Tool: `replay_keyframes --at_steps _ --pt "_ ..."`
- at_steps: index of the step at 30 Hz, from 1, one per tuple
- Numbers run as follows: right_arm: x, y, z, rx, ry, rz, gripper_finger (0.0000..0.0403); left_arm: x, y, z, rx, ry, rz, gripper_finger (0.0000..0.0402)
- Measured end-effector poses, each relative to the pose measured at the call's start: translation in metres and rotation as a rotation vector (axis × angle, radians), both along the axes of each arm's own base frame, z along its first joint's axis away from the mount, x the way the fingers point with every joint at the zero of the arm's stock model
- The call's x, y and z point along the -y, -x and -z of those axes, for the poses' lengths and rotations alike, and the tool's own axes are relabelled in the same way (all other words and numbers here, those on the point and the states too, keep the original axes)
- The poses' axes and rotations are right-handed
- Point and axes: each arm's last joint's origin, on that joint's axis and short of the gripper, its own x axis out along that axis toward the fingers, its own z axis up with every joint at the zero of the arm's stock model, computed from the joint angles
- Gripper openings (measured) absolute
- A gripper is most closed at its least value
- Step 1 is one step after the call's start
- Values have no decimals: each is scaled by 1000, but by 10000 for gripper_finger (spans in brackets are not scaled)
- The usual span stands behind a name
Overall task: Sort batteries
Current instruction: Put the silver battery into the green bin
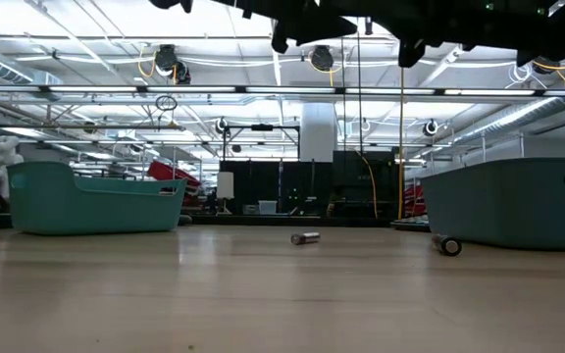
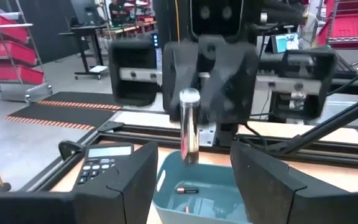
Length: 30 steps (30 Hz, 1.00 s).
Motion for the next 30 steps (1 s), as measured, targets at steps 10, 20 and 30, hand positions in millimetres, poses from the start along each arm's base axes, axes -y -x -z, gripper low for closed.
replay_keyframes --at_steps 10,20,30 --pt "0 -10 6 21 -4 -19 4 -11 -3 3 0 2 -27 143" --pt "0 -13 6 50 -2 -19 4 -11 -4 6 -7 4 -26 65" --pt "1 -14 11 -7 -72 -20 93 -12 -3 8 -33 -31 -59 36"
